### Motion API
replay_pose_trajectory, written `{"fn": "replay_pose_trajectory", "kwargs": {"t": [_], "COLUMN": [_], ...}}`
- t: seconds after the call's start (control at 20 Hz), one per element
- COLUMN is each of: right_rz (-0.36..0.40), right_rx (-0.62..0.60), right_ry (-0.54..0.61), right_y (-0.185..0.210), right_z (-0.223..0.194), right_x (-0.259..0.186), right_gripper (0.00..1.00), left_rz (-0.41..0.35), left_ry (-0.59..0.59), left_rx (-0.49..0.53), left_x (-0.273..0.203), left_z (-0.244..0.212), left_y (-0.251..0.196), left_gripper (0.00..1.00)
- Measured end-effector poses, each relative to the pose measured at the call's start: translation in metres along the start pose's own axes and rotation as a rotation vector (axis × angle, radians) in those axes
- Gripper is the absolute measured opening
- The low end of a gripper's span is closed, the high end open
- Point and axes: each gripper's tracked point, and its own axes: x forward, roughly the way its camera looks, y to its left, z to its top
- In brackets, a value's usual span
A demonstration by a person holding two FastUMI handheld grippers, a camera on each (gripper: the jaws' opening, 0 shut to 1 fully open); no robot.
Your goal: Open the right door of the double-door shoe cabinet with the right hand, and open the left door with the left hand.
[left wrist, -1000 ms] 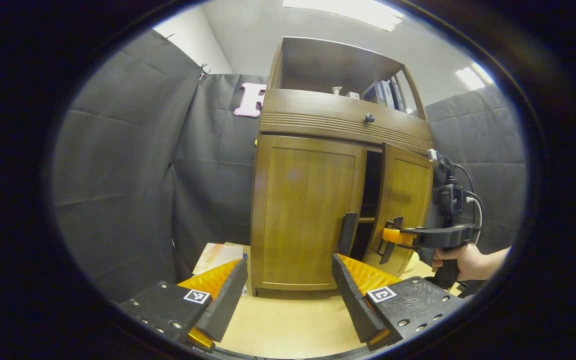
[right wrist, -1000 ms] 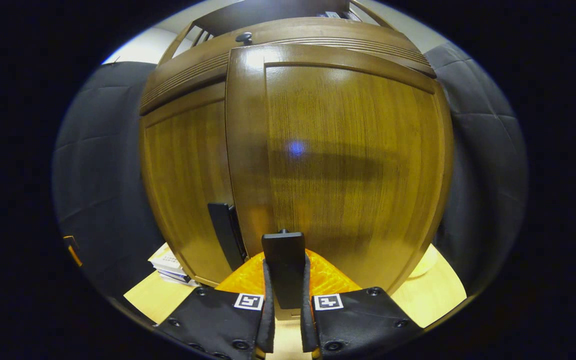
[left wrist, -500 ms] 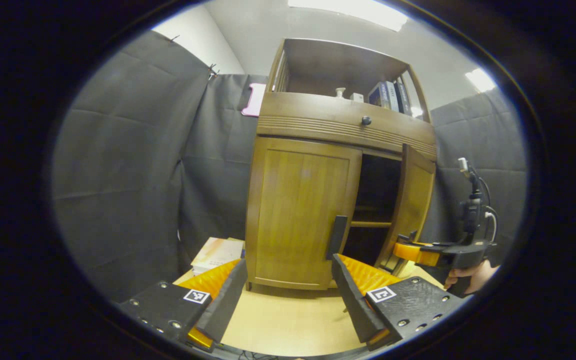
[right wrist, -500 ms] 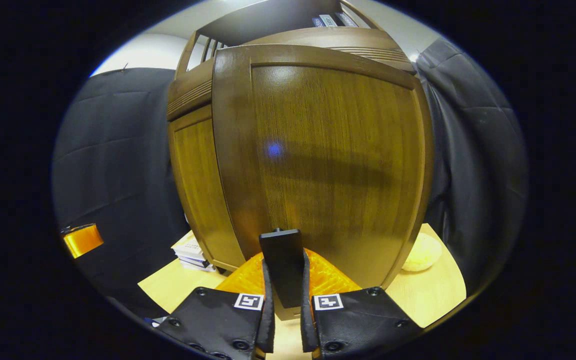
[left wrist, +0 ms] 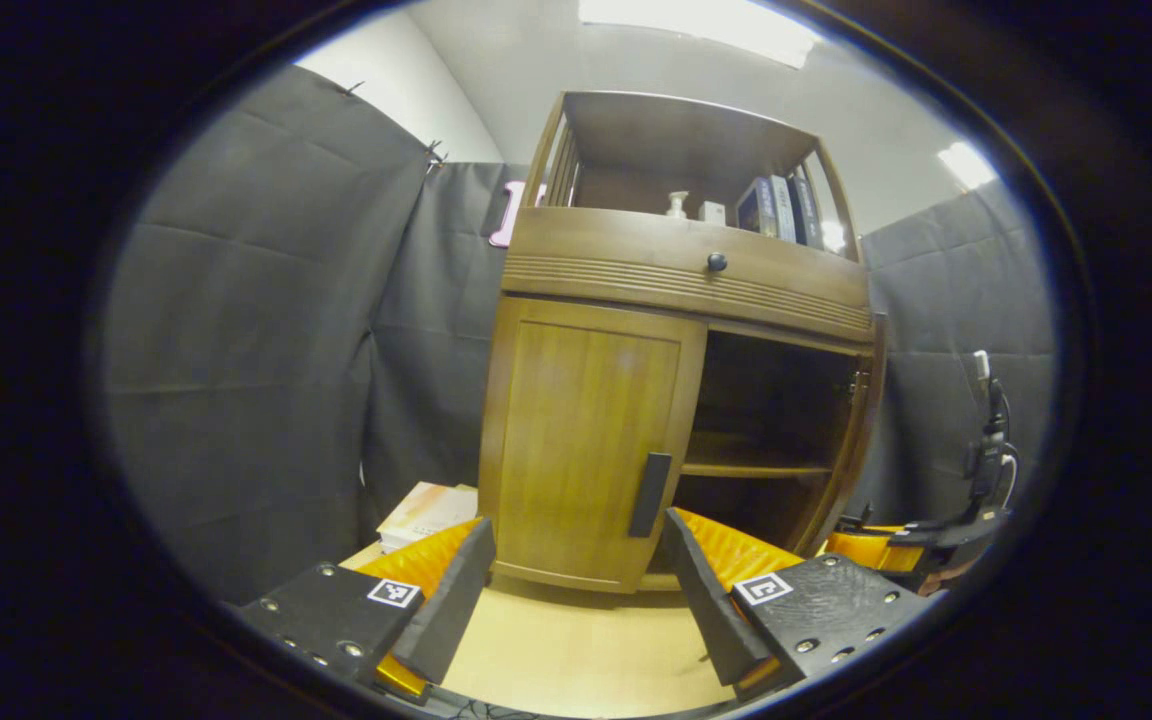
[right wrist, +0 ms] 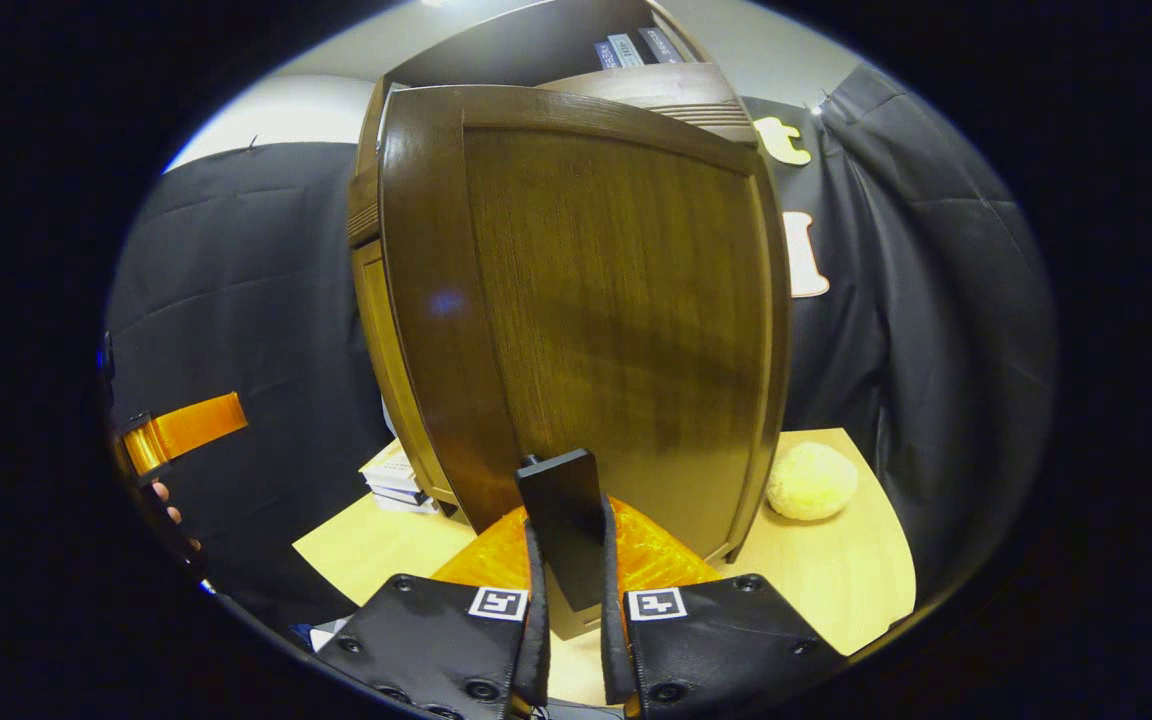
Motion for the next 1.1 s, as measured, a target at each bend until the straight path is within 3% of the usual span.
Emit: {"fn": "replay_pose_trajectory", "kwargs": {"t": [0.45, 0.6, 0.85, 1.1], "right_rz": [0.038, 0.040, -0.007, -0.073], "right_rx": [-0.012, -0.011, 0.025, 0.100], "right_ry": [-0.036, -0.063, -0.094, -0.095], "right_y": [-0.042, -0.058, -0.098, -0.147], "right_z": [-0.009, -0.013, -0.012, -0.004], "right_x": [-0.039, -0.051, -0.065, -0.068], "right_gripper": [0.21, 0.21, 0.21, 0.19], "left_rz": [0.050, 0.035, 0.012, 0.008], "left_ry": [-0.034, -0.024, -0.018, -0.010], "left_rx": [0.006, 0.019, 0.060, 0.034], "left_x": [-0.011, -0.011, -0.013, -0.008], "left_z": [-0.002, -0.005, -0.005, -0.006], "left_y": [-0.007, -0.014, -0.019, -0.024], "left_gripper": [0.98, 0.99, 0.99, 0.99]}}
